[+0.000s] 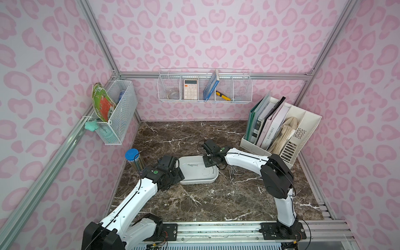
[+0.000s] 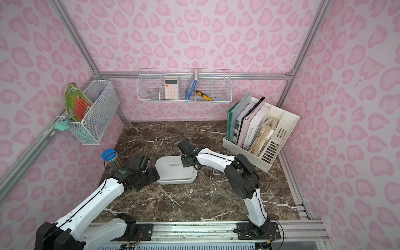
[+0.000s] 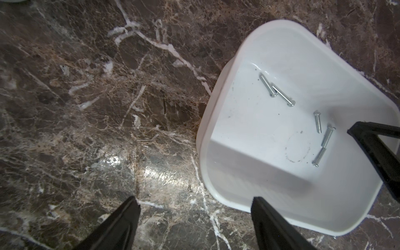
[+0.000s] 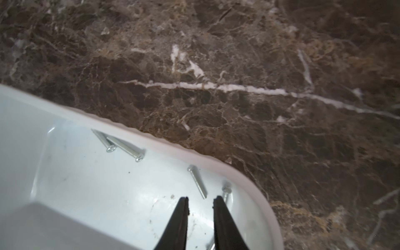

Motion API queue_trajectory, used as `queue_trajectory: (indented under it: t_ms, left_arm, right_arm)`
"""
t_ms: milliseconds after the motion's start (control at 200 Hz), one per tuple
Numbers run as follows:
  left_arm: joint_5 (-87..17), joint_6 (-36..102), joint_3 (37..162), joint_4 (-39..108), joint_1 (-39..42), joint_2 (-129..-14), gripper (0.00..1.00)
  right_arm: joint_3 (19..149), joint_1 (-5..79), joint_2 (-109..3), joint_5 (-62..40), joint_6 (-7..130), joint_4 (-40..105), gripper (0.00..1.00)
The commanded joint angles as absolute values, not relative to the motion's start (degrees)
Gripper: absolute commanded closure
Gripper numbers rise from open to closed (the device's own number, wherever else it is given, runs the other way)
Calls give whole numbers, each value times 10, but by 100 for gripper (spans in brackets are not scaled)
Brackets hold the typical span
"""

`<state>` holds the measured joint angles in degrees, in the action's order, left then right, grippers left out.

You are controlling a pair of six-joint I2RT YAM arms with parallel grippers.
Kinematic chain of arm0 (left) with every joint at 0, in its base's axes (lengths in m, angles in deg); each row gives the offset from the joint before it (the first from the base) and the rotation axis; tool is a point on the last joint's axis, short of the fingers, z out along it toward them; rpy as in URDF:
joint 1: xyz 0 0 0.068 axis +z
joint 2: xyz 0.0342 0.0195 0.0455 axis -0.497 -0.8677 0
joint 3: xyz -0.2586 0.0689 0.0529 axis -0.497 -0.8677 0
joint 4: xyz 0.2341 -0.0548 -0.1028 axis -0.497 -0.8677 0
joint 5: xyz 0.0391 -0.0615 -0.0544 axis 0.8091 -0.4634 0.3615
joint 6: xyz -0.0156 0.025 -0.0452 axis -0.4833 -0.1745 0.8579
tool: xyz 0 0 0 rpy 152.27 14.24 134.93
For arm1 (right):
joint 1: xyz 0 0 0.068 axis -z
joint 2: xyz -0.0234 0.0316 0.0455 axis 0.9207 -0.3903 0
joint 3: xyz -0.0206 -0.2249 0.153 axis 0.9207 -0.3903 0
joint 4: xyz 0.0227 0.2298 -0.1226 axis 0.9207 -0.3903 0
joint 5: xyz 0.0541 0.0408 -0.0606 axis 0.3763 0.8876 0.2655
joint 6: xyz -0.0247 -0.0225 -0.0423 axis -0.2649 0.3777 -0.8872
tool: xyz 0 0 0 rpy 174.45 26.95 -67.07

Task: Take out the screws from the storage box
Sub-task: Pick up the screw from the storage box.

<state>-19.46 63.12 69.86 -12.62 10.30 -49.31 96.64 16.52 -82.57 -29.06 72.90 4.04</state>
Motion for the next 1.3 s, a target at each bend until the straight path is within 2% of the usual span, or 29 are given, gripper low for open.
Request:
queue_trajectory:
  t_ms: [0,230,485,1295]
  left_arm:
    - [-185,623,702,-132,104,-493,14]
    - [-183,619,703,-131,105,-494,14]
    - [-186,619,699,-131,106,-494,14]
    - [-195,626,683,-122,106,-484,14]
  right_arm:
    - [984,168,-838,-270,674,17,72]
    - [1006,168,-854,-294,625,1,70]
    - [1029,171,-877,-301,612,-25,80]
    - [1073,165,-928,-269,604,-76,82]
